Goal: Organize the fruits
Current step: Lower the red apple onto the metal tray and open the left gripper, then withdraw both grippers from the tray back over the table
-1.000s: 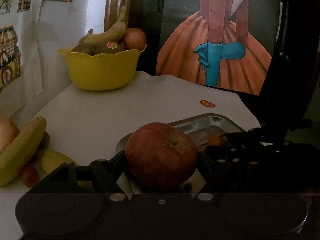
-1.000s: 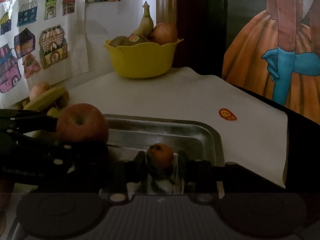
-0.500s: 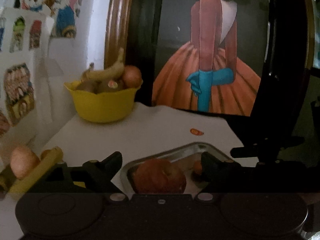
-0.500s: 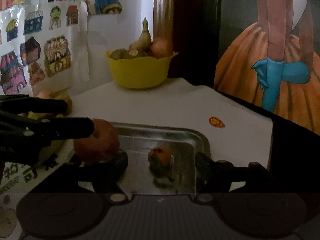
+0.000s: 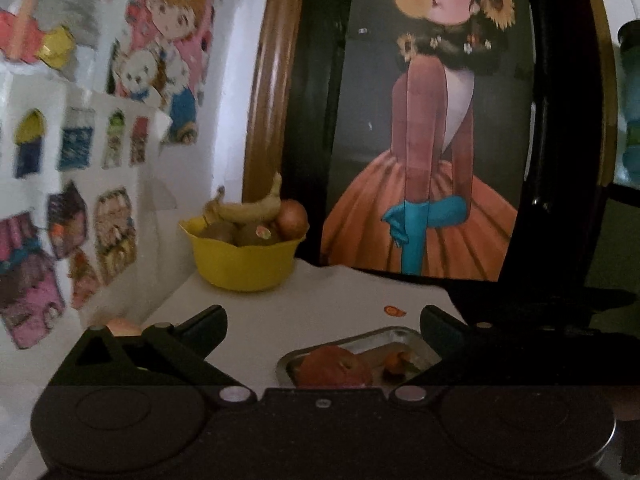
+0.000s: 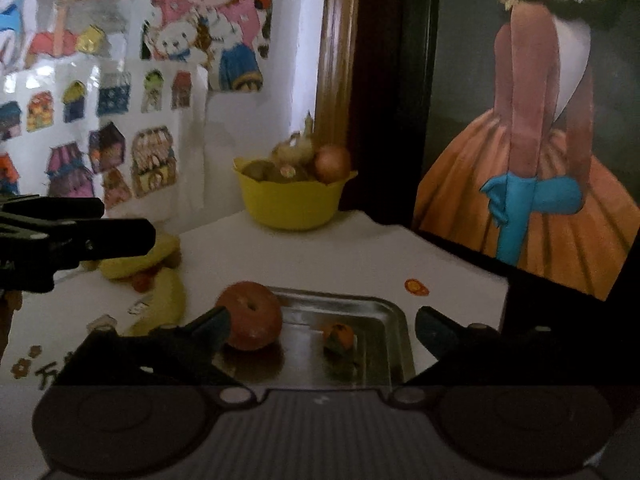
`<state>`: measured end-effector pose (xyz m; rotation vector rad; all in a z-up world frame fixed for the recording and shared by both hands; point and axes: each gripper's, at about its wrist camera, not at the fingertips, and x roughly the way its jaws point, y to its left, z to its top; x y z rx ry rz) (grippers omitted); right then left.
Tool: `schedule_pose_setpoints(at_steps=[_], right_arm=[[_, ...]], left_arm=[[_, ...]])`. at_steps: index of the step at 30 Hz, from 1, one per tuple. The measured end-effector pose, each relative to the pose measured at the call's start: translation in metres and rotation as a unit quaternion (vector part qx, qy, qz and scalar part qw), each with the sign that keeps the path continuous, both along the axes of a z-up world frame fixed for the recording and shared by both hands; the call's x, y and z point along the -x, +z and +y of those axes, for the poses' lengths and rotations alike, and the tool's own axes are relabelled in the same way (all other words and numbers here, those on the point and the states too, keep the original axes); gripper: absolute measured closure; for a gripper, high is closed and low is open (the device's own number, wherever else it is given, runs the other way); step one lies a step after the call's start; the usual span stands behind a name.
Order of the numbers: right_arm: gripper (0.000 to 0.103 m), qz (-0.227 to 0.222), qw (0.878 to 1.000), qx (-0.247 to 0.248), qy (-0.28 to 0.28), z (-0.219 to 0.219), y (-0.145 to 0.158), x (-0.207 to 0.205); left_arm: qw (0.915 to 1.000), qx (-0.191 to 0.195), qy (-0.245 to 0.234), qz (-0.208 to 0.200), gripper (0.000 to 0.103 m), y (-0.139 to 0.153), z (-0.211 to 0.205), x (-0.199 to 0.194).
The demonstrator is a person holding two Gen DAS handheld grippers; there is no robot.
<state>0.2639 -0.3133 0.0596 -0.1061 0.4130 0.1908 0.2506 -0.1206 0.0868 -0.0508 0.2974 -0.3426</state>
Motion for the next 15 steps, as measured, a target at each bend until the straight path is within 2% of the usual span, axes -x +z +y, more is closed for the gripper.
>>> schedule_pose_setpoints(at_steps=[8, 15], right_arm=[[0.000, -0.036, 0.999, 0.006, -0.002, 0.022, 0.026, 0.064], [0.000, -0.053, 0.999, 0.001, 0.004, 0.042, 0.031, 0.116]], left_arm=[[0.9997, 0.009, 0.015, -0.019, 0.001, 0.014, 0.031, 0.058], [0.9993, 0.008, 0.036, -0.008, 0.001, 0.007, 0.060, 0.102]])
